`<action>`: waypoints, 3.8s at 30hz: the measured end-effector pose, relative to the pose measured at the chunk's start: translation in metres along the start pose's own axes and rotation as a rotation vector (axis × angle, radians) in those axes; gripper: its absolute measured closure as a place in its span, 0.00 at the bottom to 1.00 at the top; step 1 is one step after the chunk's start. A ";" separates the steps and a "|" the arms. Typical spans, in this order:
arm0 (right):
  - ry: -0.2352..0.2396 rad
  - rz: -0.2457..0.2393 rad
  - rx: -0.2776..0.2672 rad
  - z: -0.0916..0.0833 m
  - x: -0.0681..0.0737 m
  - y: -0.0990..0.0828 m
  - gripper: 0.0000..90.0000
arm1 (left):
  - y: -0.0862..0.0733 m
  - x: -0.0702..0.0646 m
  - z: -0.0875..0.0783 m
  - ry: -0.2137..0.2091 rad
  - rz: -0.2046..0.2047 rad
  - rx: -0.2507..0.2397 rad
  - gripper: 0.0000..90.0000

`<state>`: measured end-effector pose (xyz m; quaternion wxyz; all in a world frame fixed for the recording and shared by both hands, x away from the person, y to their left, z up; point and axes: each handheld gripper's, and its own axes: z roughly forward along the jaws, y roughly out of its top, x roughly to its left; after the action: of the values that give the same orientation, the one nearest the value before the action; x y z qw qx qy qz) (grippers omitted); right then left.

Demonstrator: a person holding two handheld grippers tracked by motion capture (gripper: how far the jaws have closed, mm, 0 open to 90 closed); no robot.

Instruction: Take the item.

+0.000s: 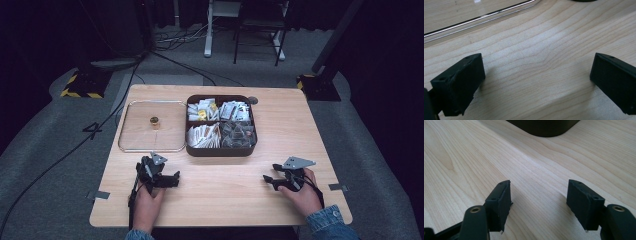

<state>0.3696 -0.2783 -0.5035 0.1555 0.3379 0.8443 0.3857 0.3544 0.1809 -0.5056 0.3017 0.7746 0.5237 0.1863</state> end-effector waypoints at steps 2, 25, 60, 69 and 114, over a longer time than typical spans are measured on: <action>0.001 -0.001 0.001 0.000 0.000 0.000 0.40 | 0.000 0.000 0.000 -0.004 0.003 0.000 0.00; 0.063 0.031 0.019 -0.003 -0.009 0.013 0.45 | 0.001 0.002 0.000 -0.012 0.020 -0.001 0.00; 0.092 0.112 -0.095 -0.017 -0.044 0.132 0.52 | 0.002 0.001 0.002 0.001 0.002 -0.001 0.00; 0.080 0.127 -0.094 -0.001 -0.055 0.160 0.54 | 0.001 0.001 0.001 0.006 0.003 -0.002 0.00; -0.021 0.276 0.005 0.118 -0.078 0.205 0.66 | 0.001 0.001 0.001 -0.002 0.005 -0.001 0.00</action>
<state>0.5803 -0.1704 -0.4257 0.1091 0.4554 0.7889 0.3979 0.3561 0.1812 -0.5056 0.3022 0.7760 0.5213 0.1864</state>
